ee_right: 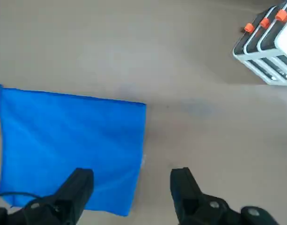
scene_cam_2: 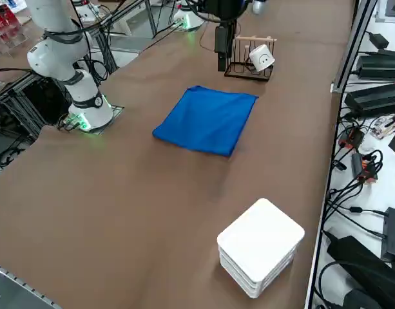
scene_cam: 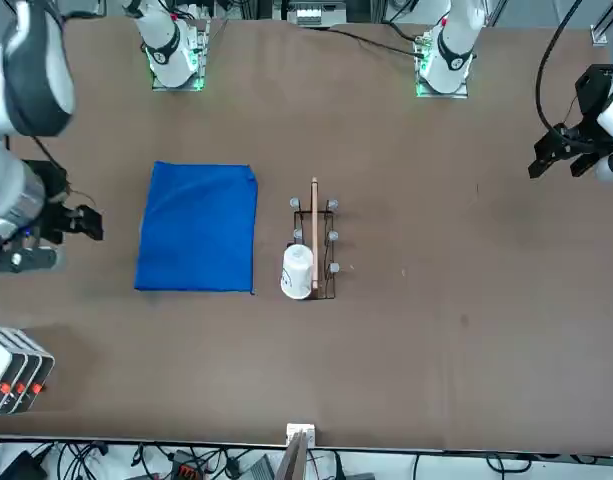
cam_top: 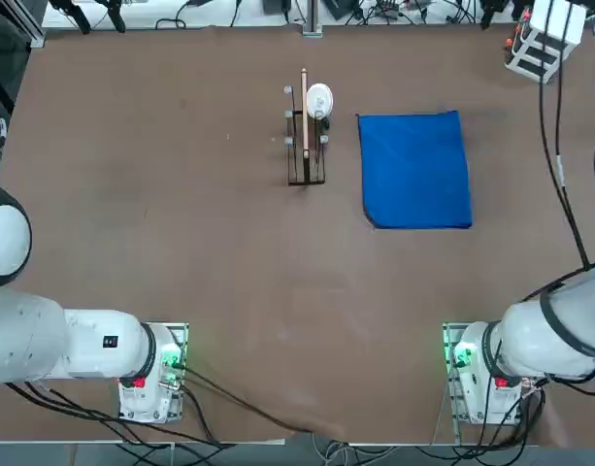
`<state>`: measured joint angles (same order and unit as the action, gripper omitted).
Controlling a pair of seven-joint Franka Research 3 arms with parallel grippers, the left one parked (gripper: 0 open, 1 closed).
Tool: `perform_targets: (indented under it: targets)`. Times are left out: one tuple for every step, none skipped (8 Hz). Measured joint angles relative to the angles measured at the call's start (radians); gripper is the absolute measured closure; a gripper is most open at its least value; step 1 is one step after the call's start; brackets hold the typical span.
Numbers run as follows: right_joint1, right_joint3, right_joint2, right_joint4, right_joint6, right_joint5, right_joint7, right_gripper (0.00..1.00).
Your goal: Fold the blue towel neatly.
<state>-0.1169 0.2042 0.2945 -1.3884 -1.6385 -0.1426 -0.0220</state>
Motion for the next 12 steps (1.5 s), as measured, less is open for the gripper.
perform_targets:
  targets:
    - [-0.008, -0.026, -0.020, 0.000, 0.005, 0.052, -0.020, 0.00]
    - [0.017, -0.095, -0.042, 0.000, 0.014, 0.100, -0.031, 0.00]
    - [0.070, -0.192, -0.063, -0.001, 0.035, 0.151, -0.038, 0.00]
    - [0.120, -0.258, -0.083, -0.001, 0.057, 0.187, -0.041, 0.00]
    - [0.159, -0.286, -0.107, -0.002, 0.085, 0.194, -0.041, 0.00]
    - [0.196, -0.308, -0.136, -0.015, 0.112, 0.194, -0.037, 0.00]
    - [0.234, -0.339, -0.175, -0.047, 0.120, 0.194, -0.037, 0.00]
    - [0.263, -0.366, -0.214, -0.079, 0.121, 0.194, -0.037, 0.00]
    - [0.275, -0.378, -0.247, -0.105, 0.121, 0.194, -0.037, 0.00]
    - [0.277, -0.381, -0.273, -0.126, 0.121, 0.194, -0.035, 0.00]
    - [0.277, -0.382, -0.288, -0.138, 0.121, 0.194, -0.032, 0.00]
    - [0.277, -0.382, -0.291, -0.142, 0.121, 0.193, -0.030, 0.00]
